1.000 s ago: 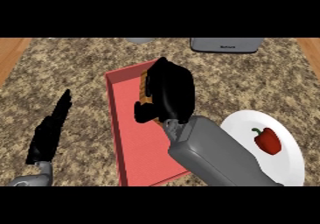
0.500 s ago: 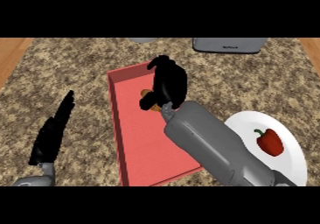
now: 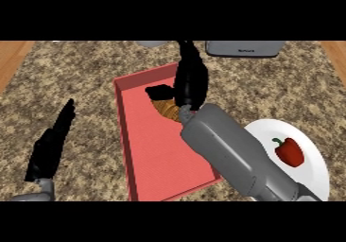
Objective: Pick the croissant from the plate and place it in the cardboard box
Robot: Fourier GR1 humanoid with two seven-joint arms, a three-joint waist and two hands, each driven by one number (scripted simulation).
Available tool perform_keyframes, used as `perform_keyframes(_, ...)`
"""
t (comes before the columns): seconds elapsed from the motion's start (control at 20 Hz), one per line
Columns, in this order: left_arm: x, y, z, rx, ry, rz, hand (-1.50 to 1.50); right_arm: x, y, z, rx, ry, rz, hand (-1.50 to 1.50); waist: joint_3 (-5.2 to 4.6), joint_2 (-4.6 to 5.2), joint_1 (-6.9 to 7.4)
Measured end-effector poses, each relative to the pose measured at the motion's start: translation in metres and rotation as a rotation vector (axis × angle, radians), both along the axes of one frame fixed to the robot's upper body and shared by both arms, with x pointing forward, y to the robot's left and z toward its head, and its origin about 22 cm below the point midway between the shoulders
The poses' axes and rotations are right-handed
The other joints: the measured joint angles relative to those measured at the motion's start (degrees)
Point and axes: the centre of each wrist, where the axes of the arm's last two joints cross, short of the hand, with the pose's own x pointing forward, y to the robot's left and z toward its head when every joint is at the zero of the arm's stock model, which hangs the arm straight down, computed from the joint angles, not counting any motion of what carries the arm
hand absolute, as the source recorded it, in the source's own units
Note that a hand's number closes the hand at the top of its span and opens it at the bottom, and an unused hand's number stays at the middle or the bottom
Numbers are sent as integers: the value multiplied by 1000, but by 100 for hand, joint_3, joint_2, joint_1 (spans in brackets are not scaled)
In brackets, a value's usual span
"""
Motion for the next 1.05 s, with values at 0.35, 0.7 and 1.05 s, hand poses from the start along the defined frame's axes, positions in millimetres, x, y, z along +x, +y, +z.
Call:
perform_keyframes(0.35, -4, 3, -3, 3, 9, 27, 0, -2, -34, 10, 245, -149, -88, -150, 3, -31, -158)
perform_keyframes(0.7, -10, 12, 0, 6, 15, 56, 0, -26, -122, 11, 343, -239, -246, -150, 1, -73, -312)
perform_keyframes(1.05, -14, 13, -2, 1, 12, 57, 0, -95, -209, 16, 386, -277, -293, -150, 3, -65, -334)
